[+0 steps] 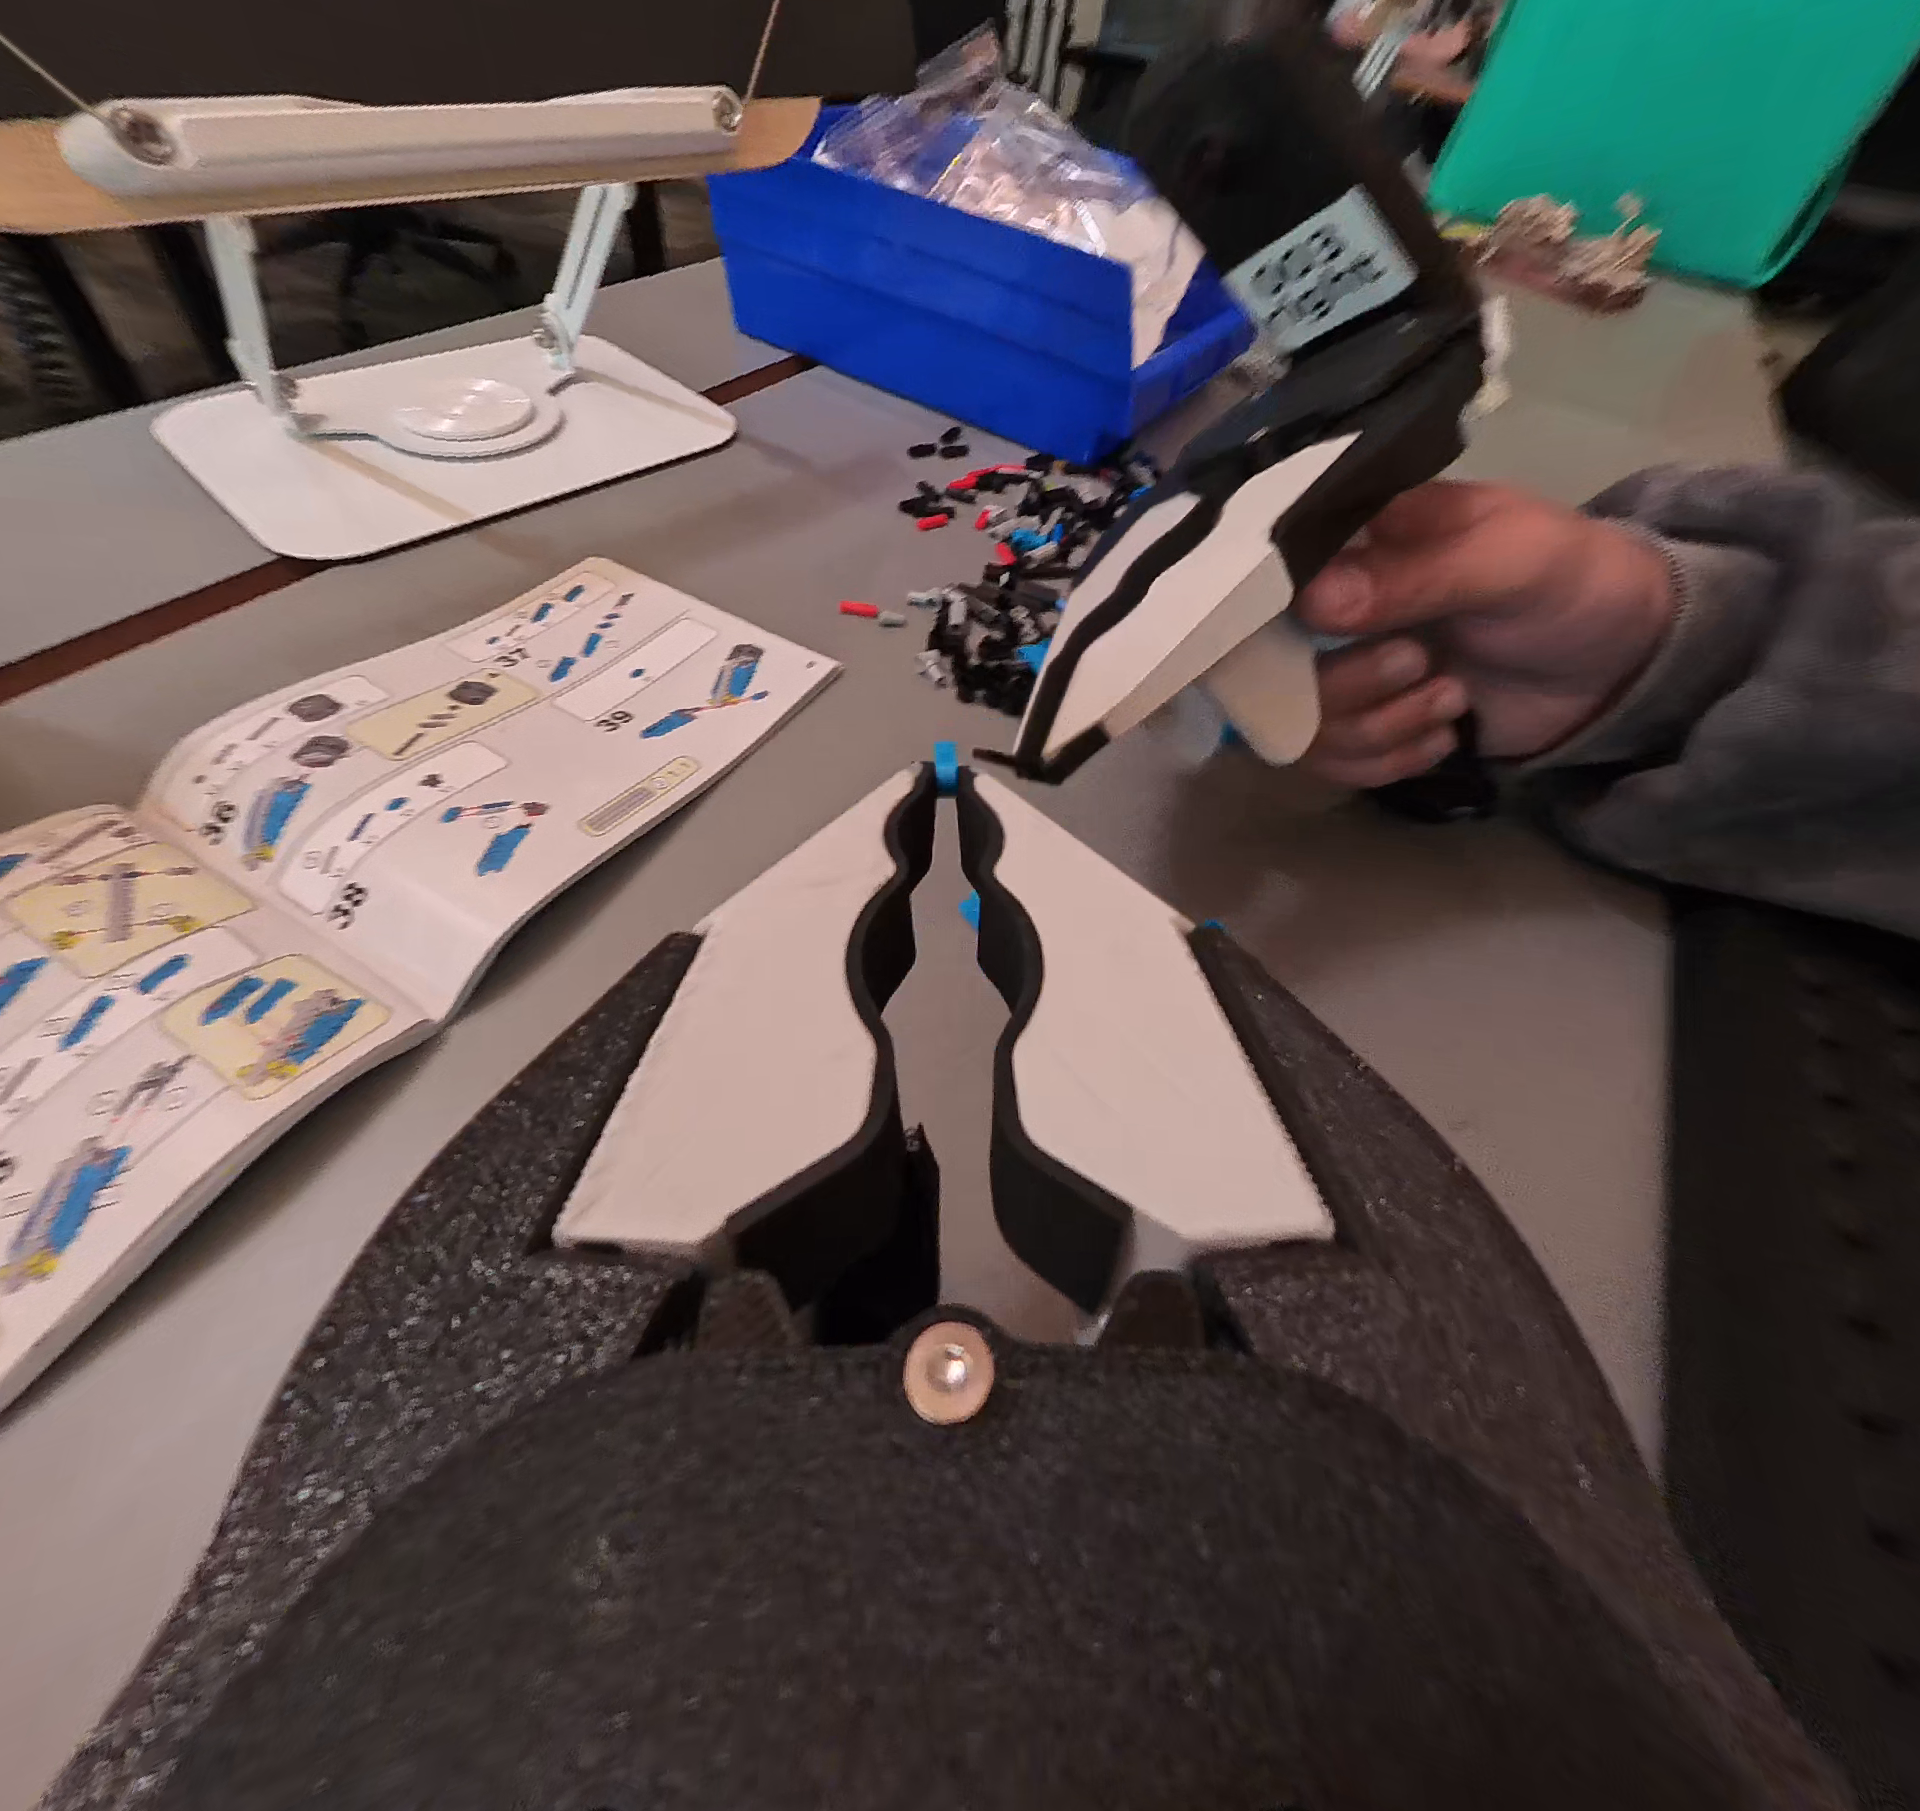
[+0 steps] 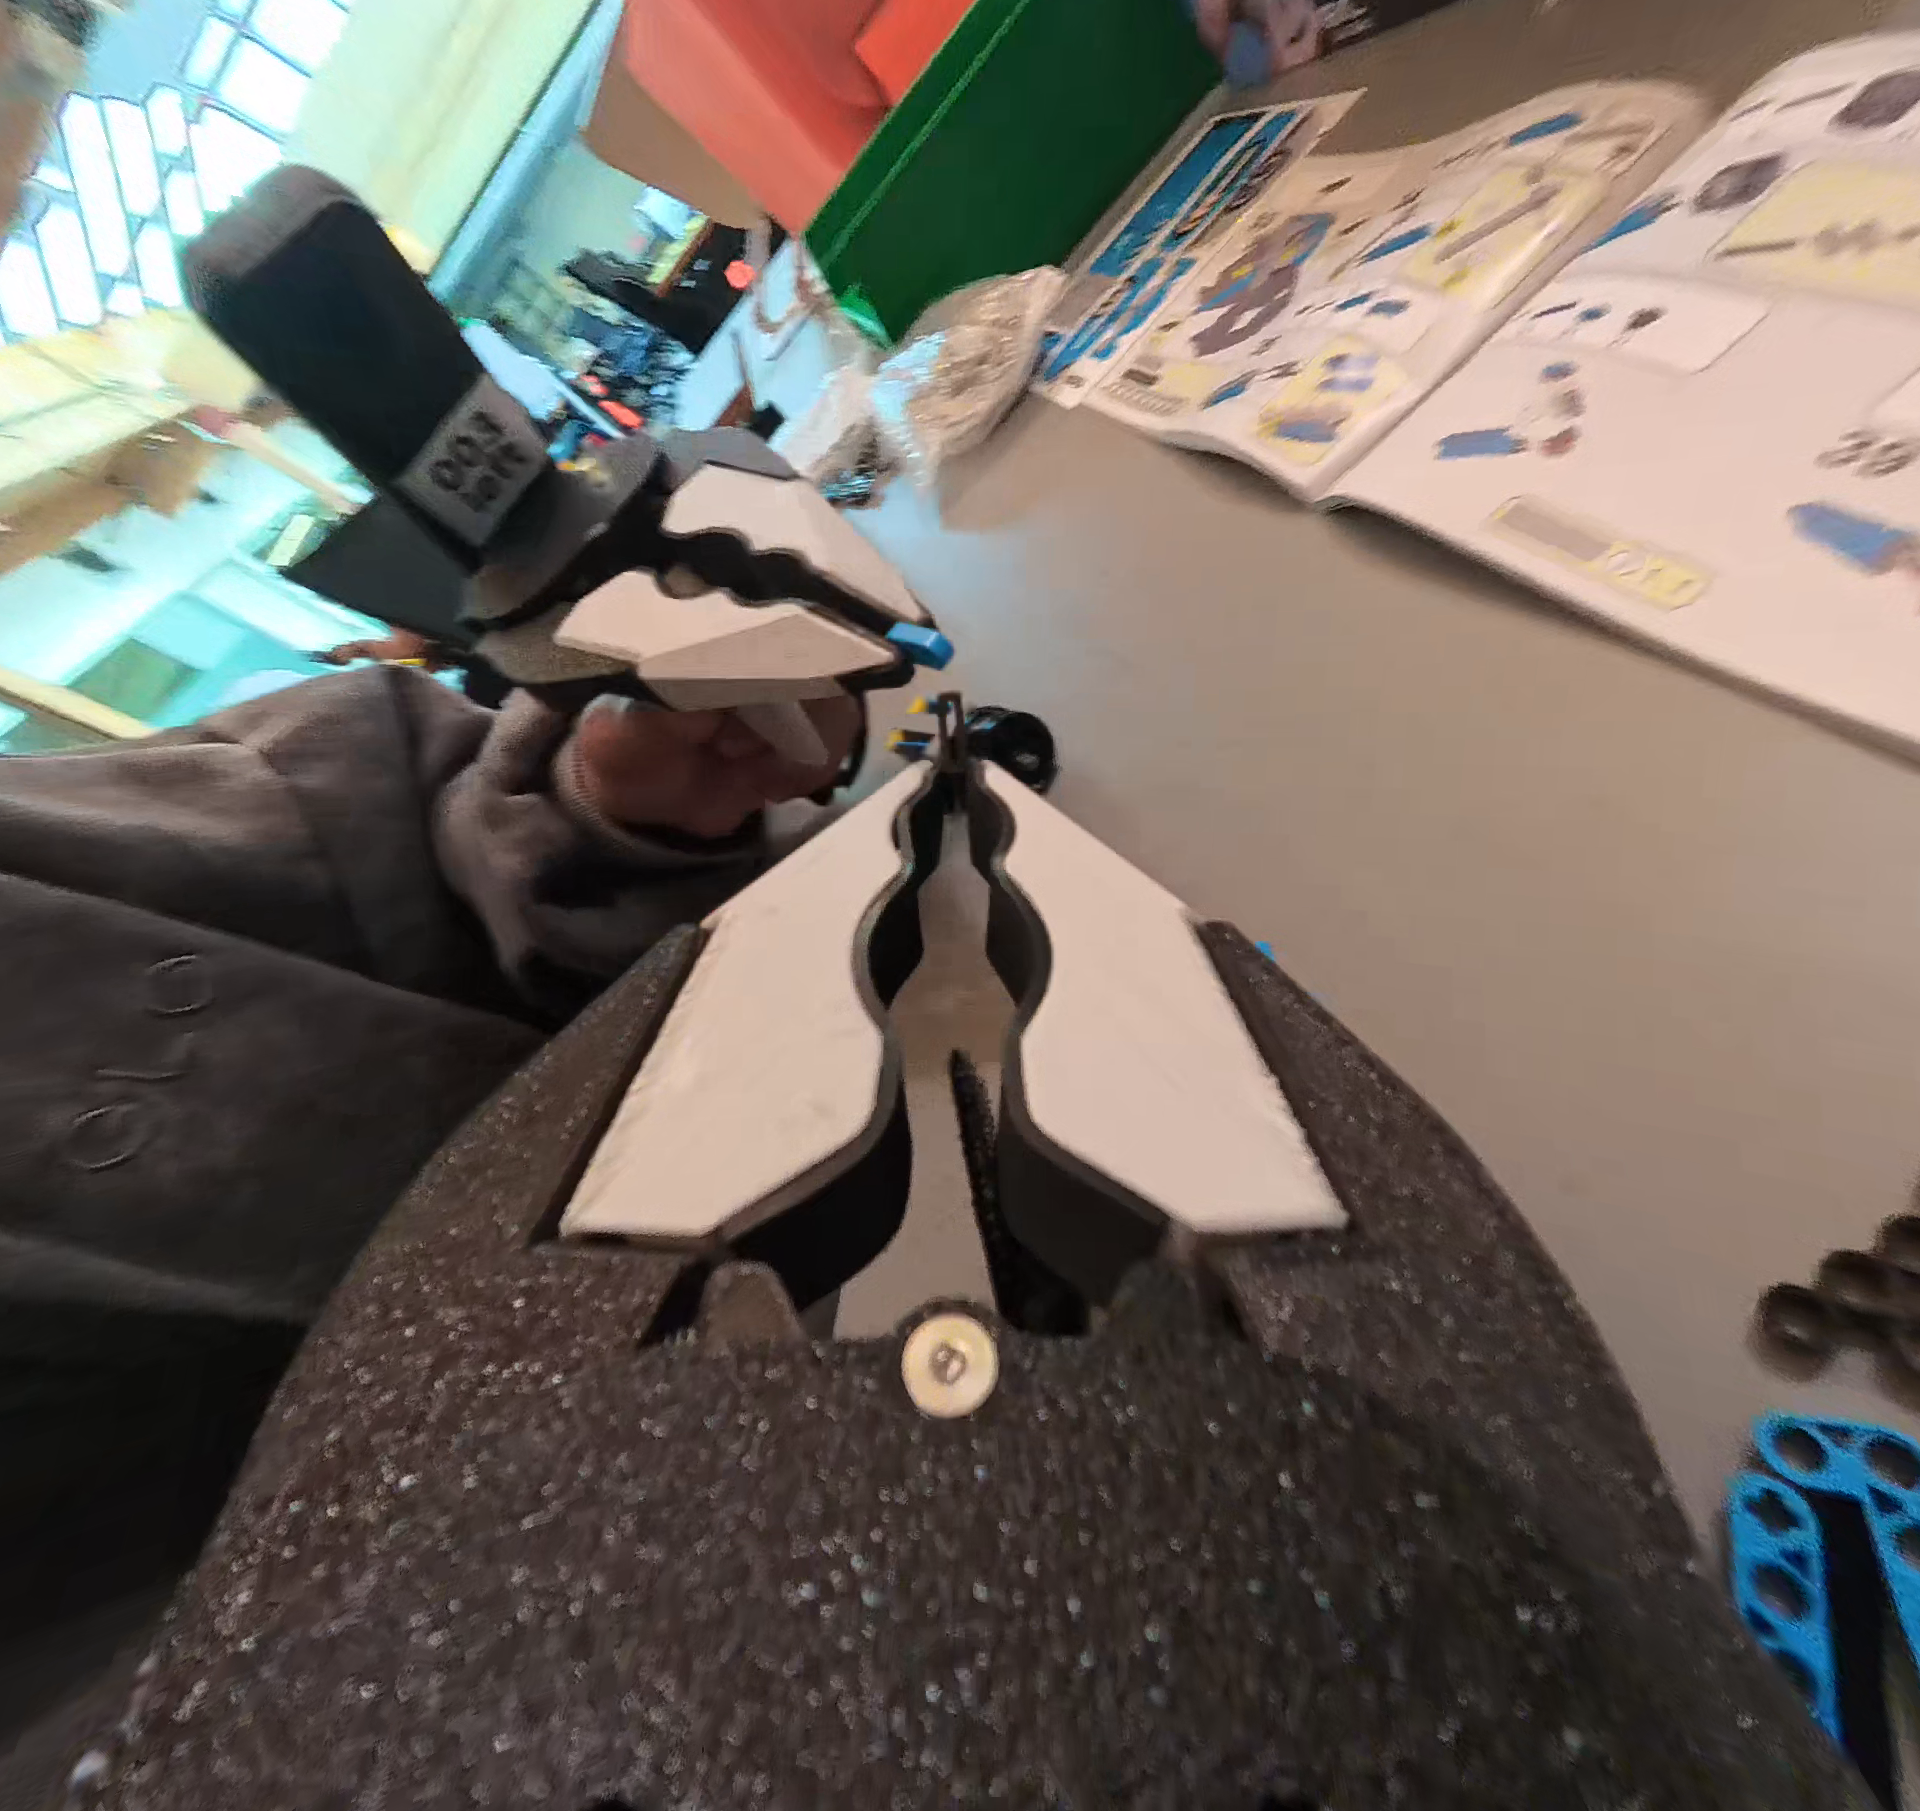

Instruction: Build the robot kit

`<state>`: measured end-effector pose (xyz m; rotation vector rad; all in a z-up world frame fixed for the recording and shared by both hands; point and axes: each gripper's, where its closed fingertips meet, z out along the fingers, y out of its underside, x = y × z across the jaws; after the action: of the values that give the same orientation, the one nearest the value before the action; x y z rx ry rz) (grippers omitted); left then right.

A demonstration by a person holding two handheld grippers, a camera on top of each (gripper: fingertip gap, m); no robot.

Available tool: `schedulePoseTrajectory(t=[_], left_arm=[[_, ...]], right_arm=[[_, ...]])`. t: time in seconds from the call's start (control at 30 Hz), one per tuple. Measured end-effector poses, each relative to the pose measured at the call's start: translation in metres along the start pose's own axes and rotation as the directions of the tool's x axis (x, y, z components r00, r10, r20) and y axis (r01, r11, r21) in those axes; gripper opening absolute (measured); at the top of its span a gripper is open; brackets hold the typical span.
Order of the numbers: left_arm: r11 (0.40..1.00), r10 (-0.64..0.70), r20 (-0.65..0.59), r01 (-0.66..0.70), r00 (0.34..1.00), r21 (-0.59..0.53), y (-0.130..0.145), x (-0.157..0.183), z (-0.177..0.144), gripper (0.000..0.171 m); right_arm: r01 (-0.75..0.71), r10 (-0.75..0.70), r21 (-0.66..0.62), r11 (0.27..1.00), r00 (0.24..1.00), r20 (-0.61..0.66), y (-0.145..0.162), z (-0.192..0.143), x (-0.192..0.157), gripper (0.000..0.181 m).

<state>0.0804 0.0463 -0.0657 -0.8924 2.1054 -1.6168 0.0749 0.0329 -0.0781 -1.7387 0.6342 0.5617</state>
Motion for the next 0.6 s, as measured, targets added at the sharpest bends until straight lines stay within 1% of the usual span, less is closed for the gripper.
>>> schedulePoseTrajectory(t=[0.1,0.23,0.37,0.6], left_arm=[[0.997,0.056,0.047,-0.054,0.997,-0.056,0.009,-0.003,0.004,0.003],[0.991,0.101,0.080,-0.094,0.992,-0.090,0.014,-0.005,0.006,0.003],[0.987,0.120,0.087,-0.110,0.989,-0.115,0.018,-0.006,0.008,0.003],[0.976,0.183,0.106,-0.167,0.977,-0.139,0.021,-0.004,0.011,0.003]], right_arm=[[0.037,-0.035,0.031,0.999,0.997,-0.066,-0.004,0.003,0.001,0.003],[0.106,-0.109,-0.030,0.994,0.976,-0.189,0.006,0.013,0.010,0.004],[0.072,-0.074,-0.015,0.997,0.978,-0.193,0.006,0.013,0.012,0.003],[0.067,-0.075,-0.042,0.997,0.970,-0.232,0.010,0.012,0.017,0.004]])
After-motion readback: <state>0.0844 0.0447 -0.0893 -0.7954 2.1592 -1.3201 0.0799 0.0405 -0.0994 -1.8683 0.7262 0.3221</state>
